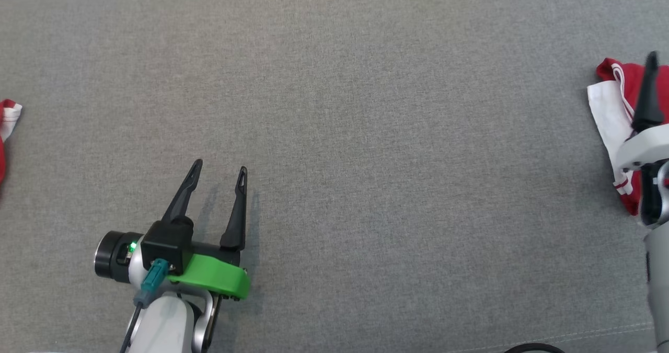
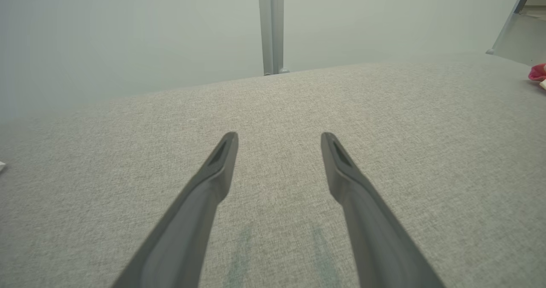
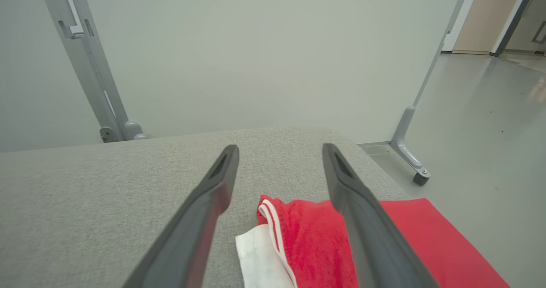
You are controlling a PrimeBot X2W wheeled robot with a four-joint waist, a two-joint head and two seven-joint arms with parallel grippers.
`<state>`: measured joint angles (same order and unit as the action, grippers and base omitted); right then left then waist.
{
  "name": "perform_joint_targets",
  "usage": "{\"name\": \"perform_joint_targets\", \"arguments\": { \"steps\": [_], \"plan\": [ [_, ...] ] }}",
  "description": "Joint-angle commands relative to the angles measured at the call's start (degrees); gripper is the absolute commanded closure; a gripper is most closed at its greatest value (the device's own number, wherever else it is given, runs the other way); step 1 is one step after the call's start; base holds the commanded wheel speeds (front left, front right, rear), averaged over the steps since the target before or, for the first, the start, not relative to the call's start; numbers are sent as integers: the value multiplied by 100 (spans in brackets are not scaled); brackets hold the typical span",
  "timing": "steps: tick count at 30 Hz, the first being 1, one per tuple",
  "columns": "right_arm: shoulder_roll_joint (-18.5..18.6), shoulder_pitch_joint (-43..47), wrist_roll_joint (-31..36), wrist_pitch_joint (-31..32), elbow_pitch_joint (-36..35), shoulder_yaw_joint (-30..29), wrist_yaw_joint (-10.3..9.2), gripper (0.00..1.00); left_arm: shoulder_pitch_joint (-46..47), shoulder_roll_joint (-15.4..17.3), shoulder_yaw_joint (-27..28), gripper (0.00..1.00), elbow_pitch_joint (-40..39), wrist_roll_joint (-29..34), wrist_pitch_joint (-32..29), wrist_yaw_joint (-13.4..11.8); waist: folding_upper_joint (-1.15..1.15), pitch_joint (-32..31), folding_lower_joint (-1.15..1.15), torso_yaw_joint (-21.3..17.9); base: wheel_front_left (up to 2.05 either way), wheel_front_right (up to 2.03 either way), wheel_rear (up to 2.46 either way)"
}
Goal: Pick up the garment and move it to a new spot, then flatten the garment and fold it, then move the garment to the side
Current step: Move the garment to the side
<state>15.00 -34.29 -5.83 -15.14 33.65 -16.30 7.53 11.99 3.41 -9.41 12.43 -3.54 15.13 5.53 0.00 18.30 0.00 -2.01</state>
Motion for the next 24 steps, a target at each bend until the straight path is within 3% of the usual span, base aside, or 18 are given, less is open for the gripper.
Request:
{"name": "perform_joint_targets", "arguments": {
  "steps": [1,13,24],
  "plan": [
    [-60,121,-52,1,-94,114,-9,0,-68,4,38,0,35,-40,-2,-23,0,-181,0,-26,0,0,0],
    [-585,1208,-432,1,-714,1208,-9,0,-464,-43,342,0,187,-136,-2,-270,0,-968,0,-53,0,0,0],
    [-824,1936,-559,1,-825,1653,-8,0,-915,-44,572,0,367,-394,-2,-497,0,-1626,0,-20,0,0,0]
  ]
}}
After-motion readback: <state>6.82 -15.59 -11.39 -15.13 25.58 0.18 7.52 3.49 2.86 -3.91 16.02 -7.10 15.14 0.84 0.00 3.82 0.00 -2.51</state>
